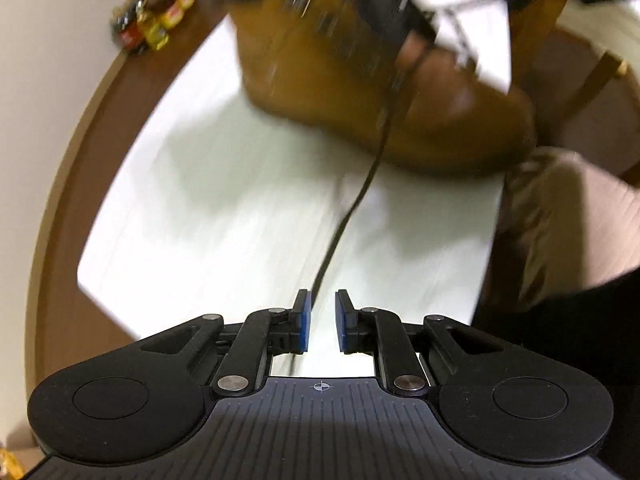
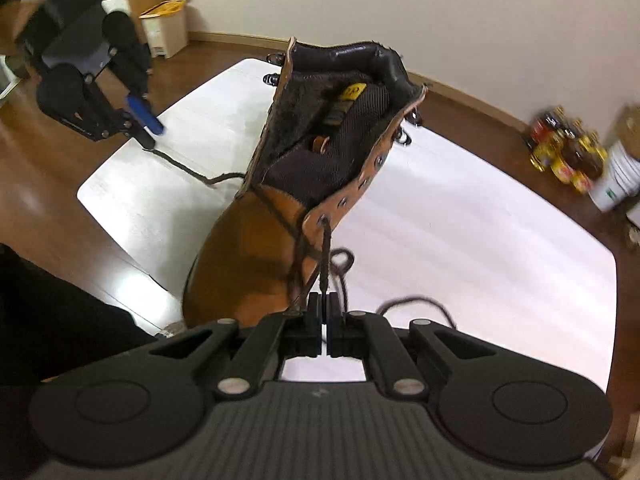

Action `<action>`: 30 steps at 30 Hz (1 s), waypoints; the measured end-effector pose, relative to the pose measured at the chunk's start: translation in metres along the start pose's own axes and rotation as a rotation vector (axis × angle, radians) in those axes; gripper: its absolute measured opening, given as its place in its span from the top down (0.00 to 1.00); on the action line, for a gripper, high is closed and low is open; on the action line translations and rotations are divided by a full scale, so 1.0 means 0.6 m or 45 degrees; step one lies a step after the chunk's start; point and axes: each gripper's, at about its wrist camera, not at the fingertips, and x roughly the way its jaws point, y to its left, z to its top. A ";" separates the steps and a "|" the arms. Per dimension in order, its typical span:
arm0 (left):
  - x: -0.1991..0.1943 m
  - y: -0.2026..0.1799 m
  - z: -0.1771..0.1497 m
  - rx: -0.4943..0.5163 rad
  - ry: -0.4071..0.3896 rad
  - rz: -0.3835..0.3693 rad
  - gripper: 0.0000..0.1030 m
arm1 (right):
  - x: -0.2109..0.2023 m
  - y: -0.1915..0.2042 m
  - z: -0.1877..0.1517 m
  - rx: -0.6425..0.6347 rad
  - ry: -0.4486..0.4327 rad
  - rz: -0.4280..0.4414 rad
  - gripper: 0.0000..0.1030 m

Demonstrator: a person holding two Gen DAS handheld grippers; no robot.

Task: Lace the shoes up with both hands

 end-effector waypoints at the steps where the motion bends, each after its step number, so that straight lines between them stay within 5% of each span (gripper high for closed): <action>1: 0.001 0.000 -0.007 0.010 0.002 0.002 0.86 | -0.004 0.010 0.001 0.019 0.013 -0.012 0.98; 13: 0.061 0.049 -0.048 0.068 -0.080 -0.173 0.87 | -0.017 0.071 0.031 0.219 0.116 -0.171 0.98; 15: 0.064 0.054 -0.049 0.087 -0.087 -0.181 0.96 | -0.016 0.077 0.036 0.254 0.126 -0.191 0.98; 20: 0.057 0.043 -0.055 0.104 -0.071 -0.185 0.99 | -0.012 0.080 0.042 0.398 0.119 -0.220 0.98; 25: -0.005 0.028 -0.094 0.008 -0.092 -0.372 0.99 | -0.033 0.081 0.035 0.563 0.097 -0.208 0.98; 30: -0.047 -0.030 -0.141 -0.068 -0.049 -0.592 0.99 | -0.058 0.106 0.012 0.557 0.138 -0.196 0.98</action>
